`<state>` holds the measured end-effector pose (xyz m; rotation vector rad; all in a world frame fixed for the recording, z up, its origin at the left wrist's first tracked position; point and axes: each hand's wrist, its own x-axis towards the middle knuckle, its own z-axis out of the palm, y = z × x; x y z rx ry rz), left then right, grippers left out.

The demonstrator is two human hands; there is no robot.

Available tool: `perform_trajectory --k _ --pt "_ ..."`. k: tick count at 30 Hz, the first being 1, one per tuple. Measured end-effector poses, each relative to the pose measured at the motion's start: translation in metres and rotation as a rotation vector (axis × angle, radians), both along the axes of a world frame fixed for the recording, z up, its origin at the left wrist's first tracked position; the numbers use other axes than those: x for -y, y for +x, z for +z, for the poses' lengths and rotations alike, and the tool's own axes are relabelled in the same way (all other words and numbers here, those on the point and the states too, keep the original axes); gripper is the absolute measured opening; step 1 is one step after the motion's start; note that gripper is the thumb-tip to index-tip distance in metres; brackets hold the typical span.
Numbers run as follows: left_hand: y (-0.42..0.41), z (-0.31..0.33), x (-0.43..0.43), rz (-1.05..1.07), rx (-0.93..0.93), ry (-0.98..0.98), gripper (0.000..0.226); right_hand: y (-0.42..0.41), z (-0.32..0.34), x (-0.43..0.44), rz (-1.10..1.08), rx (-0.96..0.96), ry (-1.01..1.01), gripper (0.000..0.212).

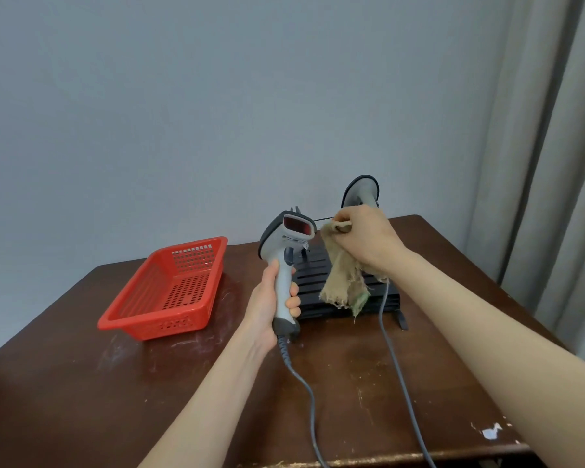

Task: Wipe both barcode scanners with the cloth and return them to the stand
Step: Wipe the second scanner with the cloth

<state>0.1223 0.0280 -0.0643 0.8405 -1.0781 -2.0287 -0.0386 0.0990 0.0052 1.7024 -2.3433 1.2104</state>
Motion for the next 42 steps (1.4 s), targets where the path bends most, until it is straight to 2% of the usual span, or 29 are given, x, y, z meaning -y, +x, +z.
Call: perform_trajectory --k 2,4,8,12,18,21,23,25,29,31,33,36,38,42 --pt "-0.001 0.000 -0.002 -0.007 -0.001 -0.003 0.033 0.004 0.002 0.002 0.013 0.045 -0.119 0.016" --pt "-0.003 0.001 -0.003 -0.011 -0.001 -0.002 0.032 0.009 0.004 0.003 0.027 0.028 -0.147 0.016" --pt "-0.006 0.001 -0.009 -0.013 0.033 -0.012 0.034 0.015 0.005 0.005 0.020 0.005 -0.076 0.017" --pt "-0.008 -0.002 -0.009 0.007 0.081 -0.028 0.036 0.023 0.010 0.007 0.102 0.032 -0.113 0.015" --pt "-0.007 0.000 -0.008 0.018 0.077 -0.055 0.036 0.016 0.004 0.000 -0.077 -0.164 0.022 0.024" --pt "-0.008 0.000 -0.008 0.018 0.086 -0.055 0.037 0.017 0.005 0.001 -0.067 -0.093 0.001 0.020" --pt "-0.011 0.000 -0.008 0.021 0.094 -0.054 0.038 0.020 0.009 0.004 0.031 0.043 -0.079 0.014" --pt "-0.011 0.000 -0.008 0.027 0.087 -0.040 0.040 0.020 0.011 0.006 0.079 0.072 -0.113 0.014" --pt "-0.011 -0.003 -0.010 0.021 0.071 -0.018 0.036 0.011 0.003 0.003 -0.062 -0.256 0.003 0.021" --pt "-0.011 -0.004 -0.012 0.018 0.071 -0.015 0.036 0.008 0.001 0.002 -0.089 -0.338 0.063 0.022" --pt "-0.012 -0.005 -0.013 0.022 0.074 -0.011 0.037 0.010 0.003 0.002 -0.060 -0.258 0.057 0.021" --pt "-0.016 -0.004 -0.012 0.019 0.090 -0.013 0.039 0.015 0.010 0.001 0.053 0.024 -0.050 0.015" --pt "-0.016 -0.003 -0.012 0.031 0.092 -0.010 0.040 0.015 0.010 0.002 0.047 0.011 -0.056 0.015" --pt "-0.015 -0.004 -0.013 0.011 0.066 0.007 0.036 0.007 0.003 0.001 -0.104 -0.165 0.085 0.022"
